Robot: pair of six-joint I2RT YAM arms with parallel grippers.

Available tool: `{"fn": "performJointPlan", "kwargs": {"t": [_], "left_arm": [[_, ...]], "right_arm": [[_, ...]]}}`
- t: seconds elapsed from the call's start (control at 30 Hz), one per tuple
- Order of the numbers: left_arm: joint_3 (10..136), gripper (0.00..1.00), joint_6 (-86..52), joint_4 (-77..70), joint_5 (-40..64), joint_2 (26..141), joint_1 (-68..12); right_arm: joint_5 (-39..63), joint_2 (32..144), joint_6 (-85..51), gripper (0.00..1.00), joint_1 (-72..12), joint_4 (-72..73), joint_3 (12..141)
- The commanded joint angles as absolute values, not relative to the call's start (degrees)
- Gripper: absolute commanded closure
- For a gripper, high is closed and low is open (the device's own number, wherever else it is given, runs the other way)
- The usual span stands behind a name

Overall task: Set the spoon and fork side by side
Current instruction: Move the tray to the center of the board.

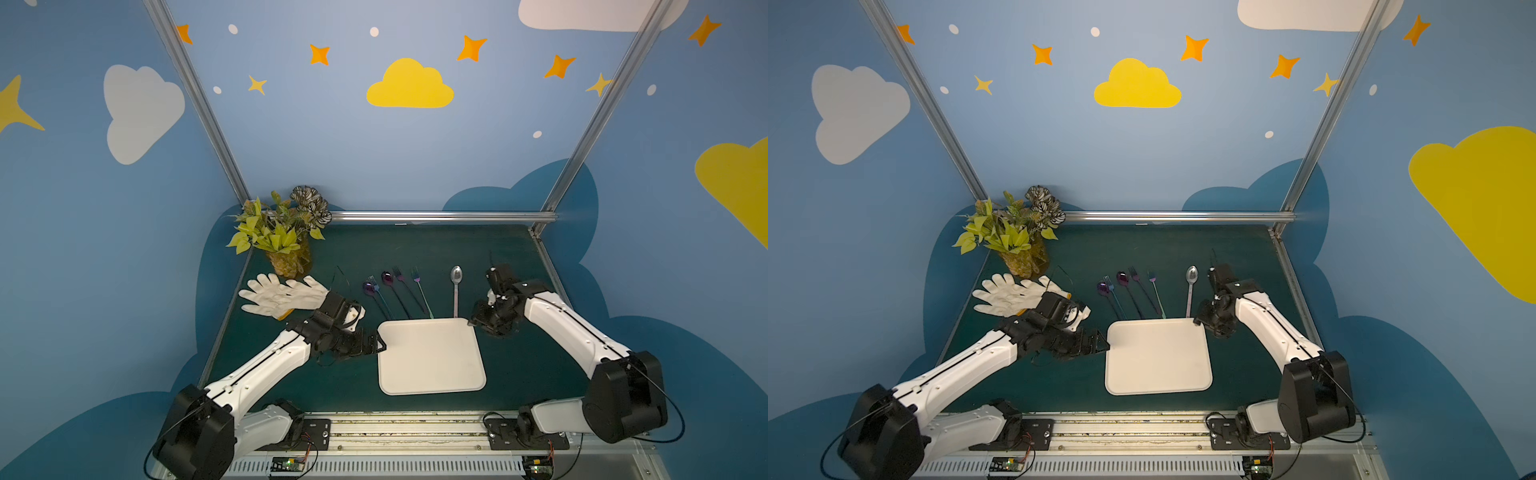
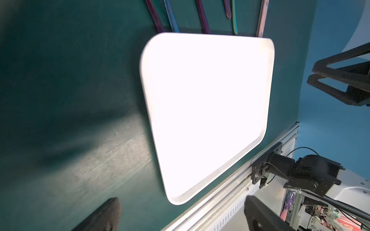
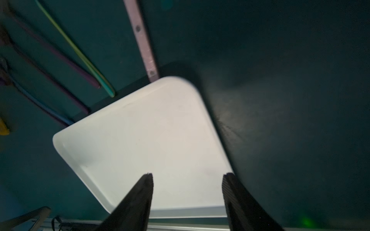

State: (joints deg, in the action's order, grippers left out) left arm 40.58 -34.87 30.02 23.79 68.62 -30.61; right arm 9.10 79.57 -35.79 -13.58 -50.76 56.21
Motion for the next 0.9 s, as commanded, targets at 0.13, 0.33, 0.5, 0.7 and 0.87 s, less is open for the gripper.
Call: {"fn": "performJointPlan", "kwargs": {"t": [0.13, 0.33, 0.5, 0.7, 0.87], "left_arm": [[38.66, 0.0, -37.73, 21.55, 25.71, 74.41, -32.79], [37.16, 0.0, -37.02, 26.06, 19.58, 70.7, -31.35], [34.39, 0.0, -36.94, 28.42, 17.49, 63.89, -26.12], [30.7, 0.0, -38.14, 29.09, 12.63, 53.08, -22.59], [28.49, 0.0, -38.7, 28.95, 13.2, 48.31, -22.05]], "right_arm": [[19.24, 84.59, -23.78, 0.39, -6.97, -43.27, 52.17], [22.02, 88.8, -24.2, 0.42, -10.28, -39.05, 48.69], [22.18, 90.89, -25.71, 0.42, -14.62, -37.27, 47.57], [21.03, 92.47, -26.9, 0.42, -20.99, -37.9, 49.2], [16.28, 93.37, -26.91, 0.42, -25.32, -40.56, 51.58]]}}
